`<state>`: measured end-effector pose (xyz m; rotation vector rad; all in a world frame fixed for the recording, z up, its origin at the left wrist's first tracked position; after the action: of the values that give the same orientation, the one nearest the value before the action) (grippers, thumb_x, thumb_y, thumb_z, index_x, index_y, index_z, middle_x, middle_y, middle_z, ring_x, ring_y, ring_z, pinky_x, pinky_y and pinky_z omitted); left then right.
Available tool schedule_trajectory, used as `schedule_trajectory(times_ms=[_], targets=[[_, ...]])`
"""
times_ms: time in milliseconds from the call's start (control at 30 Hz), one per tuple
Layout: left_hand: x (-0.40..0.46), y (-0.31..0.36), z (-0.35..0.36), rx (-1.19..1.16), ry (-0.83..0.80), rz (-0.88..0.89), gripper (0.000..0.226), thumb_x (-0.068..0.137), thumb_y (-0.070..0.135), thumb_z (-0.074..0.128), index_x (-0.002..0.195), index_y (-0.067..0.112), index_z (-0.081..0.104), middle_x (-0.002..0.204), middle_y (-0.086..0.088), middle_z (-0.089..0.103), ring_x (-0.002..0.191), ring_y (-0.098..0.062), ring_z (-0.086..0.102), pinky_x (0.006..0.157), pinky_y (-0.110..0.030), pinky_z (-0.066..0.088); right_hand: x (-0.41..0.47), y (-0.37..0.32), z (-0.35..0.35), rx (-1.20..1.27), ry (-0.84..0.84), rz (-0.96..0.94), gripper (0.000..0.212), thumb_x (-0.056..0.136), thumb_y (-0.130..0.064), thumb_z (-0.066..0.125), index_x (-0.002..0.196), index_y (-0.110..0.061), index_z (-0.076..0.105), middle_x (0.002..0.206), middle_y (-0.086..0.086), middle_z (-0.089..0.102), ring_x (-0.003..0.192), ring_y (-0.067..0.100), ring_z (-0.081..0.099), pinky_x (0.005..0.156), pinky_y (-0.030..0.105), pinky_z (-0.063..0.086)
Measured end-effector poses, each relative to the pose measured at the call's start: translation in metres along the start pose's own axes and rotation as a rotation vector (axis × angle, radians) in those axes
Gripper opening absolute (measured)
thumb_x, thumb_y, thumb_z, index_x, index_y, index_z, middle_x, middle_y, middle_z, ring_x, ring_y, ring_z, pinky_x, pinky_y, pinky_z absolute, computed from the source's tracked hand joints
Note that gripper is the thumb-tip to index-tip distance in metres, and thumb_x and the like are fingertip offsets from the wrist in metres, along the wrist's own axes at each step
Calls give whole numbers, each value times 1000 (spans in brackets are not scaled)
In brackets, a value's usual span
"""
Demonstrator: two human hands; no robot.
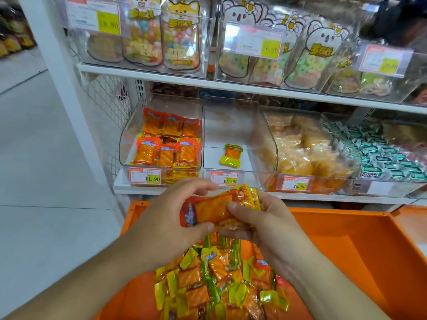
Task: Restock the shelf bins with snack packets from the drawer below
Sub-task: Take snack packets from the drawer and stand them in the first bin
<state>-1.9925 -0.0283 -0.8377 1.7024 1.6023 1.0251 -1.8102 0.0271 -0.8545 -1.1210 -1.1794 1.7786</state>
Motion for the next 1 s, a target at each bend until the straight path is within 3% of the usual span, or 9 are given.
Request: schedule_trajectory(times_ms=[133,233,367,433,567,667,767,833,1000], targets=[[-5,-21,-4,-325,82,-333,59,73,48,91,125,45,63,115,18,73,106,-4,71,86,-31,61,-5,-5,3,130,-23,-33,30,95,1,65,124,0,64,114,26,74,100,44,74,80,49,64],[-9,-19,3,-694,39,-418,35,85,17,81,119,16,73,110,-5,79,103,-24,76,87,-41,63,-10,-2,9,129,-49,-64,28,92,6,66,119,2,63,114,30,72,104,47,72,87,58,61],[-9,-20,-3,-612,54,-378,30,82,12,81,111,12,75,102,-8,80,98,-26,77,87,-45,63,-14,3,9,-25,10,-94,24,86,8,74,106,-2,64,105,35,67,99,52,71,87,62,60],[-9,-20,-10,-526,54,-362,35,75,19,86,109,19,76,102,-4,80,98,-22,77,90,-46,61,-14,0,5,-201,34,-137,24,84,2,80,98,-13,69,97,23,72,90,46,72,84,59,62],[-8,-14,-14,-385,53,-313,39,76,16,90,110,25,75,99,6,80,95,-11,76,85,-37,64,-15,-9,9,-603,-13,-226,23,84,-17,86,96,-29,72,91,-8,73,80,15,73,70,36,62],[-7,-12,-12,-300,21,-284,48,72,23,93,115,31,73,101,11,79,96,-7,75,83,-33,64,-16,-9,13,-731,-58,-271,18,84,-23,86,96,-30,75,83,-15,72,75,5,69,66,25,57],[-6,-13,-13,-324,73,-287,52,68,26,95,114,32,73,102,13,78,95,-5,75,79,-29,63,-13,-5,15,-662,-94,-253,15,85,-19,85,93,-27,77,82,-6,74,76,15,69,68,33,57],[-6,-15,-11,-478,127,-321,50,67,22,93,113,25,74,102,7,79,94,-10,76,78,-29,63,-10,-1,12,-446,-70,-199,11,84,-12,84,90,-19,77,83,1,77,78,18,72,71,31,59],[-7,-17,2,-639,54,-410,32,77,25,85,108,21,78,101,-3,80,94,-22,78,80,-38,62,-10,13,17,-140,-58,-90,21,81,-22,80,98,-10,79,97,20,78,89,34,75,82,43,61]])
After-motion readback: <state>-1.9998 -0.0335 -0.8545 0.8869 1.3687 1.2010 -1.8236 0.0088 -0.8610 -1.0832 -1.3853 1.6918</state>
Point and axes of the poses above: each hand's wrist, its own x-axis towards the middle knuckle, its own z-axis out of the palm, y = z × x, the point moved 5 cm from there along x, towards the middle knuckle
